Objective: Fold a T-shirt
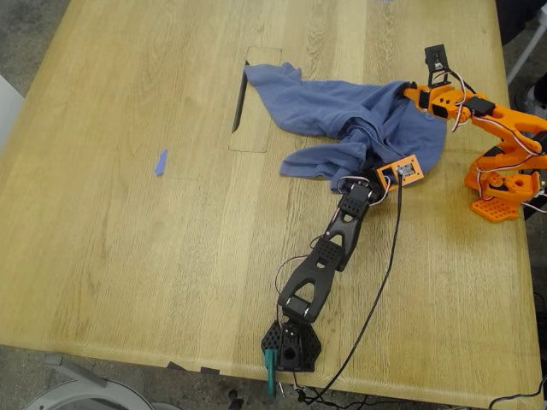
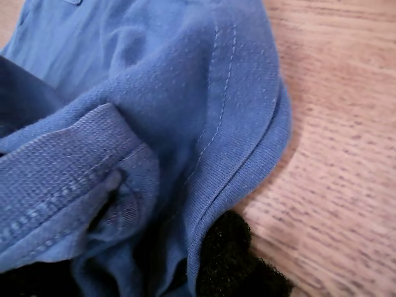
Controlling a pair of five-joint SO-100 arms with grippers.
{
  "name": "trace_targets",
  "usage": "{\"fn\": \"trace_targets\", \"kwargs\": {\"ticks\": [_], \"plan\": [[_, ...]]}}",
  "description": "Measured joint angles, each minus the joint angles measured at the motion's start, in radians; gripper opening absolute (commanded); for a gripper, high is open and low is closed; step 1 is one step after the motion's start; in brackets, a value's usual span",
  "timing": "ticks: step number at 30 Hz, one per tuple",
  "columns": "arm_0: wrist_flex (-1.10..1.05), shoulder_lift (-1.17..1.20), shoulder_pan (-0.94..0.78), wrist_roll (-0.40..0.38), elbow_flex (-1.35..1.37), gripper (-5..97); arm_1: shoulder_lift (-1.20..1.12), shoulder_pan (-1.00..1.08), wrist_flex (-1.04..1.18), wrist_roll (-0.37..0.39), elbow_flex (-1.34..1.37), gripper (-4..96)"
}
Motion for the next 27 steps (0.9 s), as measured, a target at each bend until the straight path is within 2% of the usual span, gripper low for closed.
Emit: {"fn": "trace_targets", "kwargs": {"ticks": [16, 23, 25, 27], "plan": [[0.0, -0.009, -0.043, 0.058, 0.0, 19, 0.028, 0.0, 0.0, 0.008, 0.006, -0.1], [-0.043, -0.014, -0.064, 0.064, 0.0, 7, 0.028, 0.0, 0.009, 0.008, 0.006, -0.1], [-0.058, -0.02, -0.071, 0.049, 0.0, 0, 0.028, 0.0, 0.012, 0.008, 0.006, -0.1], [-0.074, -0.021, -0.077, 0.029, 0.0, 0, 0.028, 0.0, 0.02, 0.008, 0.006, -0.1]]}}
